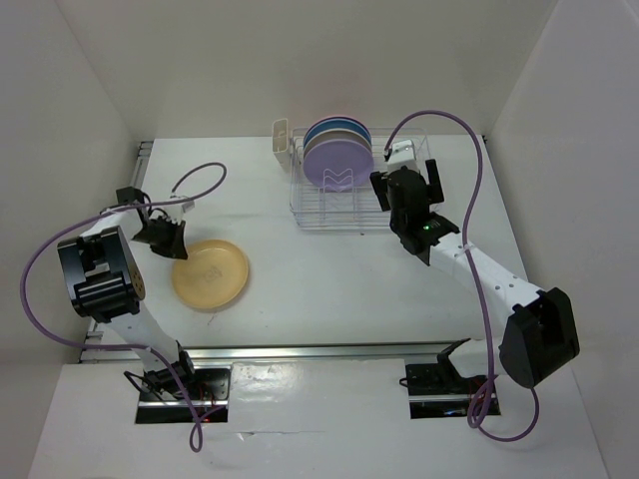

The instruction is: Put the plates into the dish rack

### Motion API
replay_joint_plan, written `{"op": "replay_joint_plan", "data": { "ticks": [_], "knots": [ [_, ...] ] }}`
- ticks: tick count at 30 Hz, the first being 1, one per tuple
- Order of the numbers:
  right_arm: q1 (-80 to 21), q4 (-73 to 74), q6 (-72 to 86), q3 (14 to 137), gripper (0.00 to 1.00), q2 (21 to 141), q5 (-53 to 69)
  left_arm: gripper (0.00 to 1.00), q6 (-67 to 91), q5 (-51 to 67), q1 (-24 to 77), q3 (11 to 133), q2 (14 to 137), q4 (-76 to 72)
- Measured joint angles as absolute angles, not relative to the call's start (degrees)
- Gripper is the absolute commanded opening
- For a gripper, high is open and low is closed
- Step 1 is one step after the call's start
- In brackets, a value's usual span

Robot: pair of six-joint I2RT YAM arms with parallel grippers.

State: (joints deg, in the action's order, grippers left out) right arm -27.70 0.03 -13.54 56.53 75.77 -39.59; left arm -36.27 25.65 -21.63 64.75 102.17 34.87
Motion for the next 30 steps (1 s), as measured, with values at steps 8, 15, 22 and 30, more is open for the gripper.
{"op": "replay_joint_plan", "data": {
  "ticks": [8, 15, 22, 30],
  "knots": [
    [-27.7, 0.0, -13.6, 56.5, 1.0, 75.8, -39.6, 0.0, -33.9, 27.1, -21.6, 67.2, 103.7, 34.7],
    [-27.7, 0.0, -13.5, 56.5, 1.0, 75.8, -39.6, 0.0, -29.5, 29.5, -21.5, 78.7, 106.3, 31.5],
    [-27.7, 0.0, -13.5, 56.5, 1.0, 75.7, -39.4, 0.0, -28.0, 31.2, -17.1, 84.5, 103.0, 23.6],
    [-27.7, 0.1, -12.9, 56.5, 1.0, 75.7, -38.5, 0.0, -27.7, 25.9, -5.4, 79.1, 90.9, 2.2]
  ]
}}
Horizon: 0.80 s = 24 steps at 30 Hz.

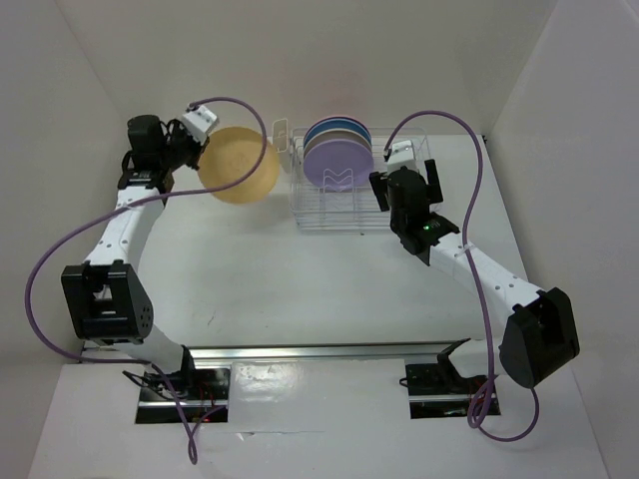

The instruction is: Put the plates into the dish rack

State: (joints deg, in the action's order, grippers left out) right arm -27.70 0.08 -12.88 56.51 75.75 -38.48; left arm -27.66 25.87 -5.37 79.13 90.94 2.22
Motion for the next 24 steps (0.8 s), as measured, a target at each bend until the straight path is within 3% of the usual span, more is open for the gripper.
{"op": "replay_joint_plan", "data": {
  "ticks": [6, 11, 24],
  "knots": [
    [-27.7, -0.7, -14.2, 56.3, 1.0, 75.5, -39.4, 0.0, -30.9, 17.2, 5.9, 74.1, 88.2, -20.6],
    [-27.7, -4.8, -19.6, 54.3, 1.0, 73.1, -42.9, 0.0, -33.1, 12.3, 14.2, 72.0, 93.0, -34.1],
    [-27.7, -4.4, -20.4, 54.3, 1.0, 71.1, -46.0, 0.0, -40.7, 1.0, 27.3, 72.8, 111.9, -54.0]
  ]
}}
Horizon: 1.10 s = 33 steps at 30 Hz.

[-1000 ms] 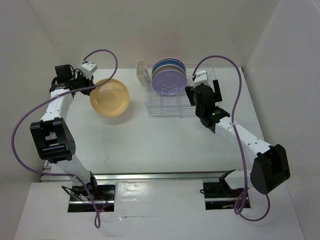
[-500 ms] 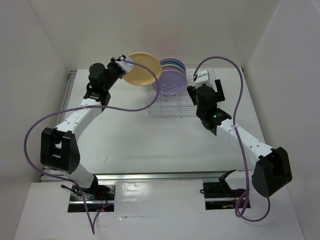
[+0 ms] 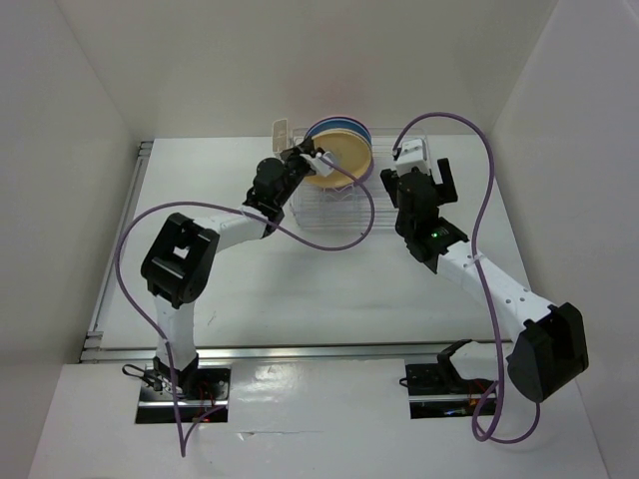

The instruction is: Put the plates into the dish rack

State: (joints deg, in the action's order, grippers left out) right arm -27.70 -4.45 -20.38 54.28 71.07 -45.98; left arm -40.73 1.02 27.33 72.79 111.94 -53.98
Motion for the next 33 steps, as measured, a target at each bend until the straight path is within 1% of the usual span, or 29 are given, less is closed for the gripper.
{"op": "replay_joint_plan", "data": {
  "ticks": [6, 15, 24, 33],
  "knots": [
    [-27.6, -3.3, -19.6, 54.3, 1.0, 71.4, -46.1, 0.0, -43.2, -0.8, 29.0, 77.9, 115.6, -56.2],
    [-27.0, -2.1, -17.7, 54.3, 1.0, 72.3, -45.9, 0.0, -46.5, 0.1, 29.6, 82.9, 116.1, -56.4],
    [-26.7, -1.2, -17.3, 54.3, 1.0, 72.7, -45.9, 0.0, -49.9, 1.8, 30.1, 82.0, 116.2, -55.8],
    [-26.2, 1.1, -16.0, 53.9, 1.0, 72.5, -45.7, 0.0, -60.1, 1.7, 30.7, 80.2, 119.4, -57.5]
  ]
}}
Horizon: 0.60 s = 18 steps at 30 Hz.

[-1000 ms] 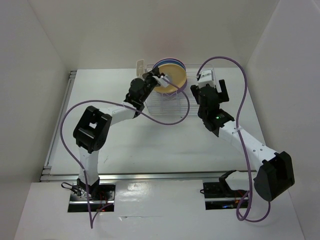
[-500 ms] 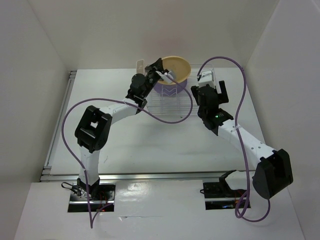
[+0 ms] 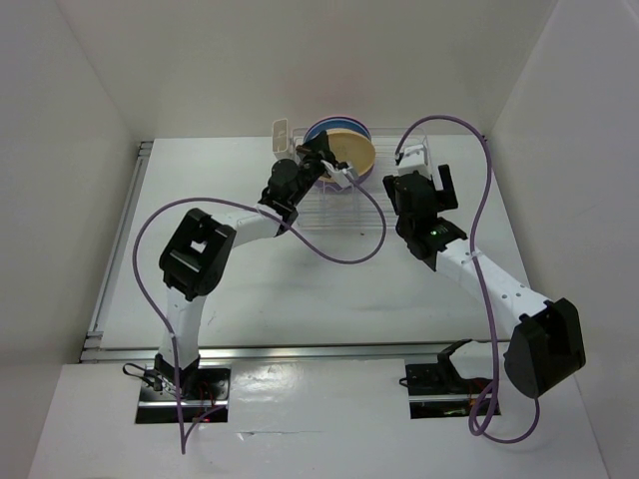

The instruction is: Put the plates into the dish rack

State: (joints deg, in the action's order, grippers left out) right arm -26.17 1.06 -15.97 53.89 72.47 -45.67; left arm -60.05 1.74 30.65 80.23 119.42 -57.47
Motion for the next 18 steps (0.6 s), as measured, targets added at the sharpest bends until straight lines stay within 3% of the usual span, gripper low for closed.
{"op": "replay_joint_plan", "data": {
  "ticks": [14, 16, 17, 18],
  "knots": [
    [-26.1, 3.9, -14.4, 53.9, 1.0, 73.8, -45.6, 0.0, -61.4, 2.2, 30.3, 79.3, 122.4, -60.2],
    [-26.1, 4.1, -14.1, 53.9, 1.0, 73.9, -45.6, 0.06, -59.8, 1.5, 30.3, 77.3, 122.4, -60.4],
    [-26.1, 4.1, -13.9, 53.9, 1.0, 73.9, -45.6, 0.22, -59.5, 0.9, 30.3, 76.2, 122.4, -60.5],
    [-26.1, 4.3, -13.6, 53.9, 1.0, 73.9, -45.5, 0.28, -59.2, 0.1, 30.3, 75.1, 122.5, -61.2]
  ]
}}
